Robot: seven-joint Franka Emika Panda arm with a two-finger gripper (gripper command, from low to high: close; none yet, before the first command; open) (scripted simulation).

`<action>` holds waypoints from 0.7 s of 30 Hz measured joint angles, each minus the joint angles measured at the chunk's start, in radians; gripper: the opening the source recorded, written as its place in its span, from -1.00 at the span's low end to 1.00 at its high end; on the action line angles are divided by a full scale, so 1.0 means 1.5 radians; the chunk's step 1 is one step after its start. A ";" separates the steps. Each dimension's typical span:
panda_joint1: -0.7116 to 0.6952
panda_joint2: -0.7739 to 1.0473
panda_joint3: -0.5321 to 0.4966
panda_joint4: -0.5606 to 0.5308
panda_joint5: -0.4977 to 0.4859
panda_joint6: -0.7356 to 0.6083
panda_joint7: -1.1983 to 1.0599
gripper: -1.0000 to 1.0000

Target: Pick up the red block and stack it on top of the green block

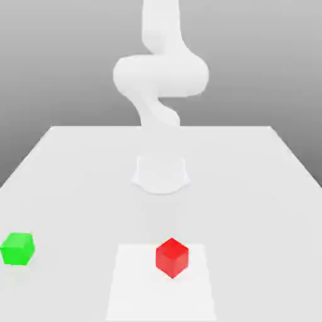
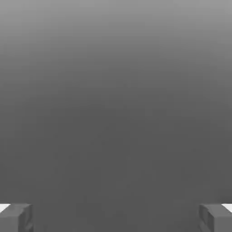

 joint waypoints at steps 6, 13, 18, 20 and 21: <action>0.073 0.146 -0.063 -0.096 0.032 0.090 -0.158 0.00; 0.133 0.321 -0.099 -0.210 0.049 0.198 -0.332 0.00; 0.141 0.452 -0.099 -0.295 -0.002 0.287 -0.420 0.00; 0.142 0.485 -0.098 -0.301 -0.006 0.314 -0.433 0.00; 0.141 0.500 -0.096 -0.301 -0.001 0.327 -0.440 0.00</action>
